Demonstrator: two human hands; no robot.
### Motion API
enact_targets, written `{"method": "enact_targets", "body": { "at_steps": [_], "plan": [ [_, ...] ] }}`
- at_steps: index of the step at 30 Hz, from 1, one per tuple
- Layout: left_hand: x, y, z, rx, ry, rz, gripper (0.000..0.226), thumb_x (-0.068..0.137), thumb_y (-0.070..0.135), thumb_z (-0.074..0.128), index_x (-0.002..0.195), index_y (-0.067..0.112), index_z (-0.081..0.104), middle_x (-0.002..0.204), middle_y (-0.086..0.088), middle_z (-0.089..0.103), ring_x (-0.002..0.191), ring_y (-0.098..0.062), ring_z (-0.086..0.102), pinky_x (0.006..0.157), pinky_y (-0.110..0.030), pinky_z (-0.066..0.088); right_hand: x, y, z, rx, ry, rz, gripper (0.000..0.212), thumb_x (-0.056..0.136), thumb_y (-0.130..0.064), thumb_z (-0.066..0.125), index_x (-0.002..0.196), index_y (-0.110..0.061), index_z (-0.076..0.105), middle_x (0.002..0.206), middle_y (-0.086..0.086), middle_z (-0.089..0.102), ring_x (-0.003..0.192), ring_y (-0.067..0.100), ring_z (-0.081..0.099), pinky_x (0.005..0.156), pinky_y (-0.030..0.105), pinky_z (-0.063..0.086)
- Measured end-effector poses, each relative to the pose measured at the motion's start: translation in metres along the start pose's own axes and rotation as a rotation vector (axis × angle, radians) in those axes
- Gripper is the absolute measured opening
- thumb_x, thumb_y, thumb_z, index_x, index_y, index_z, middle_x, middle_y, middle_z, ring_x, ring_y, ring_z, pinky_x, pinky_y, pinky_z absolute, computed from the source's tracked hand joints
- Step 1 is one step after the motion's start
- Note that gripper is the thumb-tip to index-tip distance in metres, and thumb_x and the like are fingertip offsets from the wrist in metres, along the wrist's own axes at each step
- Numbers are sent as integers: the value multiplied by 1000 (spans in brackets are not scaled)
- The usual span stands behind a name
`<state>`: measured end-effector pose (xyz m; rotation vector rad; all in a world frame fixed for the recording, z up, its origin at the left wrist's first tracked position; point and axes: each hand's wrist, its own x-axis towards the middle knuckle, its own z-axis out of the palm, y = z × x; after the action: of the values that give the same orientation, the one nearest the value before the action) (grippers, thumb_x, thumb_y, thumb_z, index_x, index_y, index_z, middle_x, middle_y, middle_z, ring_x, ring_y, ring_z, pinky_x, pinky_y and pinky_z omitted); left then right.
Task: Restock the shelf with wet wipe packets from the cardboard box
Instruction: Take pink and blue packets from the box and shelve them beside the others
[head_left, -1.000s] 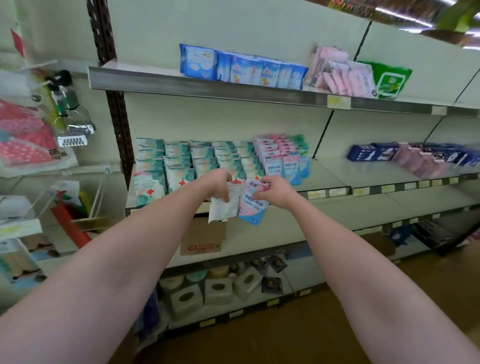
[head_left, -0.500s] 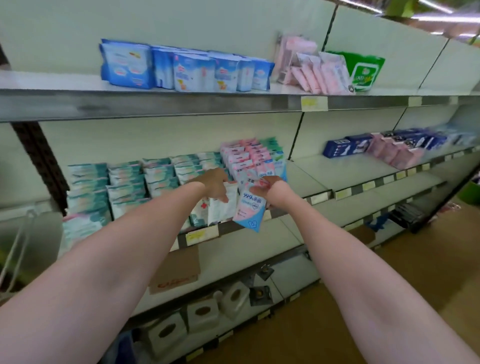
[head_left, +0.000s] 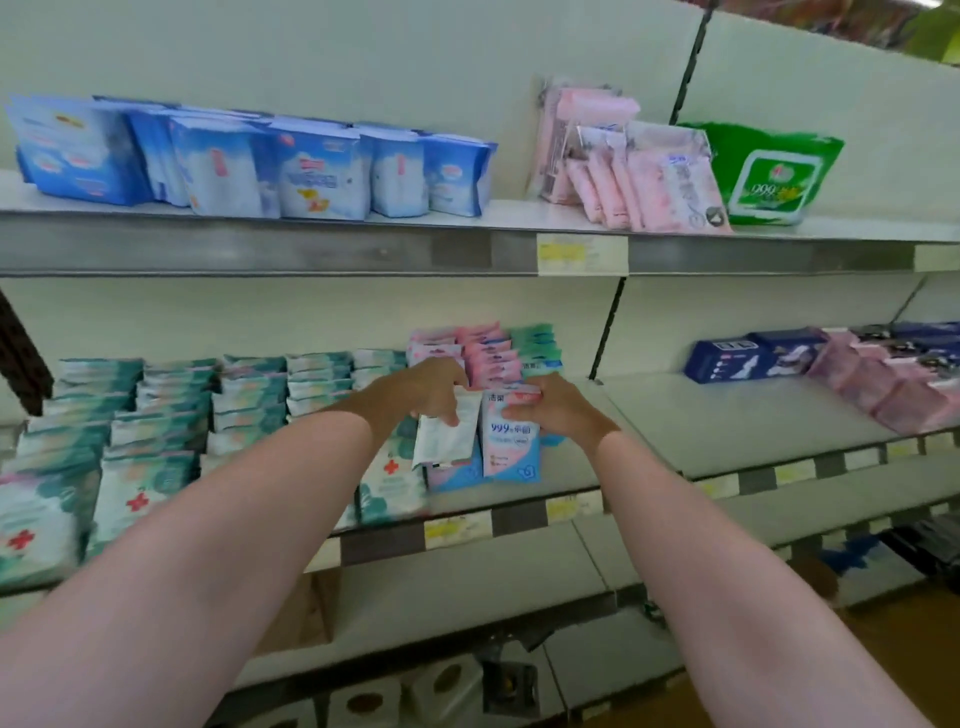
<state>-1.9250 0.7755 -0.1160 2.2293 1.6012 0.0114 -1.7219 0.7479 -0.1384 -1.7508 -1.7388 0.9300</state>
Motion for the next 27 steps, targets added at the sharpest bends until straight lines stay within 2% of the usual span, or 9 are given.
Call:
{"method": "enact_targets", "body": {
  "at_steps": [5,8,12,14,16,18,22,24,27],
  "plan": [
    [10,1,2,-74,-20,-118,71,81,13,78,144,15,44,136,-7,48,100,-23,57,72,-32,54,45,20,3,-104,-153,-4,65,75,-18,86,133,-10,57,130,7,64,116,24,62,102,44,50],
    [9,-1,1,-102,-29,-178,75,79,13,81,144,15,45,140,-8,47,109,-27,58,77,-34,57,59,19,4,-137,-181,-45,69,74,-16,87,134,-9,55,130,8,63,114,26,63,97,44,54],
    [7,2,-1,-123,-40,-235,74,78,12,81,143,16,46,146,-7,41,103,-27,59,58,-26,52,66,19,2,-220,-258,-59,67,78,-14,84,135,-7,51,124,10,64,92,24,70,80,38,61],
    [7,6,-1,-118,-41,-250,73,79,12,80,143,16,46,148,-7,41,102,-27,59,57,-24,51,67,20,1,-290,-267,-77,70,80,-17,83,139,-7,48,127,12,62,85,23,71,80,37,60],
    [6,12,0,-118,-49,-259,74,80,11,79,145,17,44,149,-6,39,102,-26,58,58,-23,51,68,21,2,-323,-242,-113,74,78,-19,84,141,-7,47,132,12,59,97,25,69,89,38,57],
    [5,19,3,-120,-64,-256,74,83,11,77,147,18,41,151,-5,35,108,-26,56,61,-23,53,67,20,2,-339,-168,-165,69,73,-18,87,133,-11,54,131,10,57,112,27,59,94,35,50],
    [0,22,6,-215,-57,-227,71,83,6,74,138,32,38,149,-8,36,103,-25,59,59,-26,57,66,13,3,-460,-41,-256,48,72,-27,86,108,-17,56,119,8,50,119,30,40,90,39,44],
    [-4,21,5,-251,-46,-199,76,84,4,72,139,40,35,149,-3,35,100,-23,60,60,-28,58,66,6,5,-435,-23,-334,39,74,-24,83,100,-17,55,113,5,52,110,26,46,81,36,44],
    [-15,17,3,-229,-41,-171,53,86,5,68,122,39,51,144,2,39,90,-19,59,58,-27,54,62,-4,13,-316,-42,-420,28,79,-10,76,99,-14,57,103,4,58,91,20,56,73,31,48]
  ]
}}
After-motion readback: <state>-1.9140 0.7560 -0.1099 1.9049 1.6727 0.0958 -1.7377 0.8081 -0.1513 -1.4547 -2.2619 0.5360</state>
